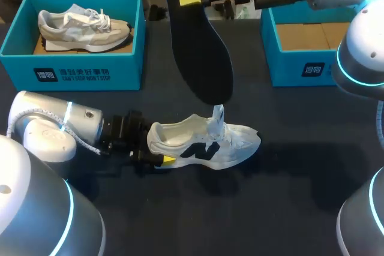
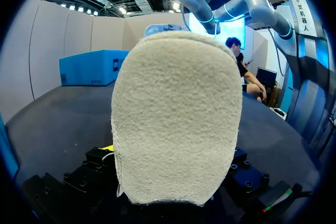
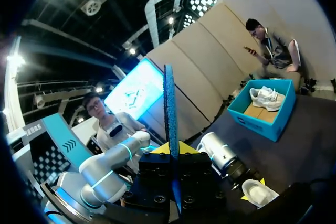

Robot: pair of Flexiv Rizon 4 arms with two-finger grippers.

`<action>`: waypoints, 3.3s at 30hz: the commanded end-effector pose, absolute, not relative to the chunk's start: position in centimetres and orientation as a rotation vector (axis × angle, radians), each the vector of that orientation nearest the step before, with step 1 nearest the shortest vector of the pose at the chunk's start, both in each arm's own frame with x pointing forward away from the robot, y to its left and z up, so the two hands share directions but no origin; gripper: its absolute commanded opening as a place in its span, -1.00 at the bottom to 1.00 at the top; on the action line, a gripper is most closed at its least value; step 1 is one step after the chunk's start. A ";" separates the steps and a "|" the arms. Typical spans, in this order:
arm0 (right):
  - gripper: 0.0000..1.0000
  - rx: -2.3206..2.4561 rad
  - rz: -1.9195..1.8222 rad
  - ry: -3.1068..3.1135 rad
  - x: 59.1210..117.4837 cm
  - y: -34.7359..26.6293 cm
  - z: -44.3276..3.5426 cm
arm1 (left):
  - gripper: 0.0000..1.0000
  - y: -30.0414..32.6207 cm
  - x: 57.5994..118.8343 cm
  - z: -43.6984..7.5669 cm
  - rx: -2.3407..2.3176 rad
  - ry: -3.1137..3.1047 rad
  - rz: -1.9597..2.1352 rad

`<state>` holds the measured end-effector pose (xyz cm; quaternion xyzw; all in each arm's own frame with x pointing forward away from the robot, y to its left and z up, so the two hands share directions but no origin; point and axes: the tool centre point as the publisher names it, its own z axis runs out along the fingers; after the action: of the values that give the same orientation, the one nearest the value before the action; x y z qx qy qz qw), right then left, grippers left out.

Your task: Take the shoe out of the shoebox, open the shoe tongue, remove and reinsert the insole, then place the shoe into the shoebox

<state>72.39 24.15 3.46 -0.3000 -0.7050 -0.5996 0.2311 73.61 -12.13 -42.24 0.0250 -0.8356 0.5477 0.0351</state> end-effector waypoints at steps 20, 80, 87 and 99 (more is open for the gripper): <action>-1.00 -0.826 -1.702 -1.773 68.0 21.2 4.2 | -1.00 -12.4 73.8 -42.6 0.076 -2.568 1.680; -1.00 -0.864 -1.750 -1.790 61.7 22.2 4.1 | 1.00 -11.7 73.9 -42.0 0.089 -2.566 1.647; -1.00 -0.864 -1.750 -1.790 61.7 22.2 4.1 | 1.00 -11.3 73.9 -41.1 0.101 -2.613 1.610; -1.00 -0.864 -1.750 -1.790 61.7 22.2 4.1 | 1.00 -10.3 74.1 -39.6 0.096 -2.702 1.528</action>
<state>61.62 21.78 4.07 -0.3144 -0.6553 -0.6416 0.2450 74.39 -10.35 -40.34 0.0293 -0.8646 0.5012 0.0208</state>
